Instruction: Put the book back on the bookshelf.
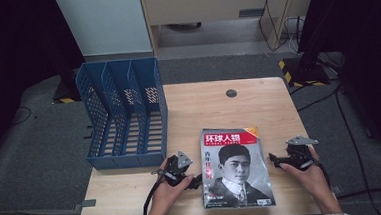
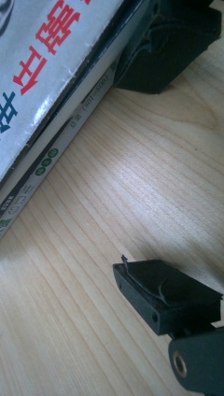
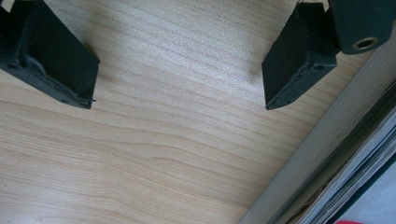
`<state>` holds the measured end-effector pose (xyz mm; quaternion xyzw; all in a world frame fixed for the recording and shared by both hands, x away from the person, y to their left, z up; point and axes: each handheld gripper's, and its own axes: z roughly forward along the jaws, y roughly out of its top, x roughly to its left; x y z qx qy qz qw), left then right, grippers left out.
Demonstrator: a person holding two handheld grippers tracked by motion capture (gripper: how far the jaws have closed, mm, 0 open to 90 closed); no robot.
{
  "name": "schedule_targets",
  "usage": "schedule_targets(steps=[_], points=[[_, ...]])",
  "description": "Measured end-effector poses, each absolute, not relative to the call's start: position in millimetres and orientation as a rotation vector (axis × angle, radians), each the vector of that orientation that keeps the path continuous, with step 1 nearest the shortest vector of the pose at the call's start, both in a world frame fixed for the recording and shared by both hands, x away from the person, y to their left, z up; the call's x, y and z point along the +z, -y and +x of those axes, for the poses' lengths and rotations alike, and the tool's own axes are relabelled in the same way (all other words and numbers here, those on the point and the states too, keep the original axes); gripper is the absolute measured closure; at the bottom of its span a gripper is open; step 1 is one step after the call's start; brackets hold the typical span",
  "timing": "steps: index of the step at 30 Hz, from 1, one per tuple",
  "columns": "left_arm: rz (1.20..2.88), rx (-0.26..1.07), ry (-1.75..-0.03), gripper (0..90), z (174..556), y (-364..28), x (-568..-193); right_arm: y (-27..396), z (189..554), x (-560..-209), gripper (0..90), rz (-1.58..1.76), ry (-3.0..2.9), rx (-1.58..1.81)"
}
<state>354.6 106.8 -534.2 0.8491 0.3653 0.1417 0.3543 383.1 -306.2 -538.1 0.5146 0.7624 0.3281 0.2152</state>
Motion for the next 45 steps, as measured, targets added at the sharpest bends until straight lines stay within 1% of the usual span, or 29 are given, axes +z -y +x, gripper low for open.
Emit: schedule_targets(steps=[1, 2, 3, 4, 5, 6, 7, 8, 9, 12, 14, 16, 18, 19, 22, 24, 27, 28, 31, 34, 35, 37, 42, 44, 45], points=[[2.187, 0.362, -0.965, 9.6, 355, -107, -533, 306, 383, -538, 11.0, 1.428, -2.113, 0.911], [2.176, 0.353, -0.984, 11.2, 354, -108, -533, 307, 383, -537, 14.0, 1.438, -2.113, 0.915], [2.160, 0.347, -1.003, 11.2, 354, -110, -531, 307, 383, -537, 14.0, 1.438, -2.113, 0.915], [2.140, 0.351, -1.016, 12.2, 353, -111, -528, 308, 383, -531, 16.1, 1.451, -2.098, 0.939], [2.138, 0.353, -1.011, 12.2, 352, -111, -526, 308, 383, -531, 16.1, 1.451, -2.098, 0.939], [2.128, 0.373, -1.000, 13.2, 349, -111, -521, 308, 382, -526, 20.6, 1.443, -2.073, 0.972], [2.128, 0.373, -1.000, 13.9, 349, -111, -521, 308, 382, -526, 20.6, 1.443, -2.073, 0.972], [2.117, 0.385, -1.001, 13.7, 348, -111, -518, 308, 379, -520, 23.4, 1.426, -2.058, 0.997], [2.097, 0.383, -1.003, 13.7, 348, -112, -516, 308, 379, -520, 23.4, 1.426, -2.058, 0.997], [2.034, 0.379, -1.026, 13.8, 348, -115, -509, 303, 373, -511, 29.7, 1.415, -2.050, 1.041], [1.986, 0.350, -1.027, 13.8, 347, -117, -505, 299, 371, -509, 36.0, 1.373, -2.078, 1.045], [1.965, 0.320, -1.018, 13.9, 346, -116, -503, 294, 368, -507, 40.3, 1.357, -2.098, 1.064], [1.965, 0.296, -0.991, 14.5, 343, -112, -502, 289, 366, -504, 47.1, 1.319, -2.132, 1.098], [1.963, 0.293, -0.985, 14.5, 341, -110, -501, 288, 365, -503, 48.0, 1.313, -2.135, 1.109], [1.972, 0.291, -0.932, 14.4, 337, -100, -501, 284, 364, -501, 48.7, 1.302, -2.150, 1.150], [1.977, 0.288, -0.926, 14.5, 337, -96, -502, 281, 363, -500, 48.0, 1.280, -2.175, 1.197], [2.004, 0.280, -0.920, 15.6, 336, -92, -504, 273, 361, -501, 45.3, 1.263, -2.223, 1.225], [2.010, 0.273, -0.917, 15.6, 337, -91, -506, 270, 361, -501, 42.5, 1.261, -2.240, 1.244], [2.018, 0.238, -0.914, 15.5, 338, -89, -509, 266, 361, -502, 40.4, 1.254, -2.269, 1.249], [2.037, 0.216, -0.911, 14.6, 339, -85, -513, 261, 361, -503, 41.2, 1.233, -2.300, 1.239], [2.045, 0.197, -0.909, 14.2, 340, -83, -515, 259, 361, -503, 39.8, 1.233, -2.302, 1.242], [2.036, 0.159, -0.922, 12.3, 341, -81, -518, 256, 360, -504, 40.4, 1.225, -2.306, 1.218], [2.016, 0.062, -0.923, 11.7, 345, -80, -522, 255, 361, -504, 46.1, 1.193, -2.293, 1.223], [2.021, 0.072, -0.915, 12.6, 345, -80, -521, 254, 361, -503, 46.2, 1.187, -2.301, 1.225], [2.017, 0.085, -0.918, 14.8, 344, -80, -520, 252, 361, -503, 46.5, 1.177, -2.306, 1.228]])
